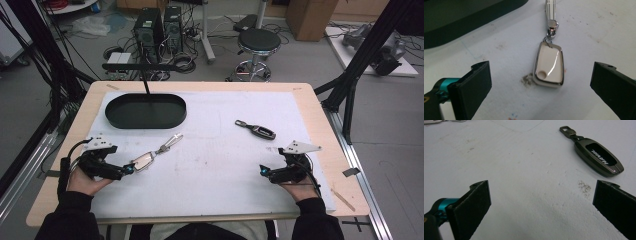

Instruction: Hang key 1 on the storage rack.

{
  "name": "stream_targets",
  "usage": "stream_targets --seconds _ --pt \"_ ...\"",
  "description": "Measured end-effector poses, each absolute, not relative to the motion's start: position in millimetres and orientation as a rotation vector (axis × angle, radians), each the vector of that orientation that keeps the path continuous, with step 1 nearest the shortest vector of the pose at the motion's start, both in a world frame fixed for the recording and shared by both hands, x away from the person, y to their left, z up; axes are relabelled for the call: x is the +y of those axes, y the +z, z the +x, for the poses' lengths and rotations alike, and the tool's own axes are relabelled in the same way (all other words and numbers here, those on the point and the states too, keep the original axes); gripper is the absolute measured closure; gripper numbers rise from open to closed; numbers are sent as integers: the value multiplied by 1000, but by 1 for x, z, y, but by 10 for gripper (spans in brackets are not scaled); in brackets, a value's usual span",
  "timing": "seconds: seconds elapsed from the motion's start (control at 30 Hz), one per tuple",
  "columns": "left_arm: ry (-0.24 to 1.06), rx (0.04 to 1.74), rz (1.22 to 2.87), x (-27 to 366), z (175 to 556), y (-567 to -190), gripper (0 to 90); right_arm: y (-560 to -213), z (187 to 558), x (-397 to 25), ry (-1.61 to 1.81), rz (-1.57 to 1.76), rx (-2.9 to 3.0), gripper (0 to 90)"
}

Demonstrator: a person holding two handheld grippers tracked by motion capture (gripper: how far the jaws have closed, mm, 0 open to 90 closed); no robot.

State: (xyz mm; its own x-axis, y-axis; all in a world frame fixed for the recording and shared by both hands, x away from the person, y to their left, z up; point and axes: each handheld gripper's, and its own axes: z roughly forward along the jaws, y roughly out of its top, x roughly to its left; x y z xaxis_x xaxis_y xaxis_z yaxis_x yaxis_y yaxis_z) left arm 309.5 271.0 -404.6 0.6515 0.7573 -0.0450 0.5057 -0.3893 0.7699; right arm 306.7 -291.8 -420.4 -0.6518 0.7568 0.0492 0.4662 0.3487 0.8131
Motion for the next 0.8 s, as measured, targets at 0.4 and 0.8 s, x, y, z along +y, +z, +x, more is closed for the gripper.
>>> stream_targets --seconds 0.4,0.8 --pt "349 906 2142 232 353 -385 40 -422 308 -292 1196 1080 2287 8" --pt "220 929 2229 197 395 -396 67 -424 310 -291 1181 1080 2290 8"
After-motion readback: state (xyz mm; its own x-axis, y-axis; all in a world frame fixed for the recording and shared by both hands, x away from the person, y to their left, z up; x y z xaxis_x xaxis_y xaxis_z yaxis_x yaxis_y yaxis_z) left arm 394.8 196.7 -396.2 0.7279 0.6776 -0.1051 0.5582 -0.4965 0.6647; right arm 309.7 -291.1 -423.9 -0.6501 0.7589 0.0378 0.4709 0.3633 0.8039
